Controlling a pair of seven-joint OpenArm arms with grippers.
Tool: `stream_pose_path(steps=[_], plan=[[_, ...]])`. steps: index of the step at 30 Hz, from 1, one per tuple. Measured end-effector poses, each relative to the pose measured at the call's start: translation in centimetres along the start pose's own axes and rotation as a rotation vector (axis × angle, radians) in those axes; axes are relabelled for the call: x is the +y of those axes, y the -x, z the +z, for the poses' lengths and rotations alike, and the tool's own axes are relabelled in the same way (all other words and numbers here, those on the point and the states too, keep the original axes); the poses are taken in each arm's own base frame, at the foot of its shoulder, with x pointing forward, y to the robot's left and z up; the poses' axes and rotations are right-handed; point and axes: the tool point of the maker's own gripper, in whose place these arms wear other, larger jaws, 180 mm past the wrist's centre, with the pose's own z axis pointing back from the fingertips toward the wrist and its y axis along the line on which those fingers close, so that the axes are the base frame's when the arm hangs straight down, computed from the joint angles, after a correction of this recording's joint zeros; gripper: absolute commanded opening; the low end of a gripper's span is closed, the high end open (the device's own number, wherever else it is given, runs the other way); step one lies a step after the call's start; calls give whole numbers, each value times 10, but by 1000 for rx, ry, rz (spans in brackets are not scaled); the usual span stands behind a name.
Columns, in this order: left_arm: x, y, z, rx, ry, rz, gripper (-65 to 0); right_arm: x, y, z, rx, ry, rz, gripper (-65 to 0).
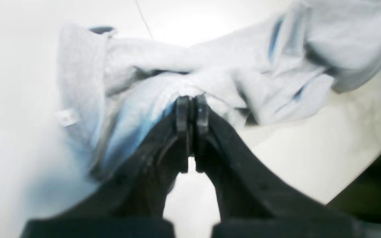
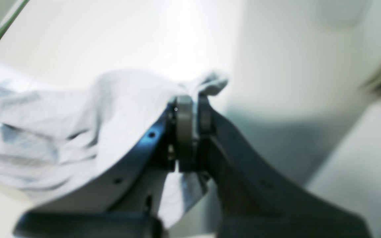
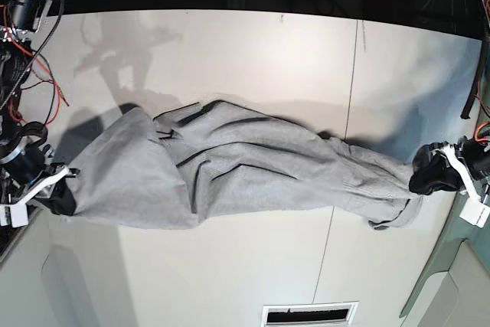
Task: Layout the t-shirt on the table in an organized manner, then fold the t-shirt properly
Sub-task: 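Release the shirt with the right gripper and regrasp its end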
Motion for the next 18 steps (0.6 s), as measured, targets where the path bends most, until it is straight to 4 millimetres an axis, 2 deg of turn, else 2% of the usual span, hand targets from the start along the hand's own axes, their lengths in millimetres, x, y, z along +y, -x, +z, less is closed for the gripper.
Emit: stream_pose_path(steps=[2, 5, 7, 9, 11, 13, 15, 18], plan=[[12, -11, 10, 7, -37, -42, -650, -6, -21, -1, -21, 13, 18, -650], [25, -44, 21, -35, -78, -99, -650, -7, -51, -5, -69, 4, 30, -650], [29, -67, 27, -75, -94, -130, -650, -10, -60, -7, -77, 11, 33, -650], [30, -74, 31, -69, -100, -142, -650, -14, -60, -6, -66, 22, 39, -650], [31, -67, 31, -49, -101, -138, -650, -18, -53, -5, -39, 39, 43, -650], [30, -49, 29, -12, -95, -123, -650, -24, -40, -4, -7, 64, 46, -650], [29, -23, 27, 45, -89, -98, -650, -26, -18, -2, 42, 77, 48, -650], [23, 13, 21, 103, -76, -58, -650, -33, 27, -4, 132, 89, 13, -650]])
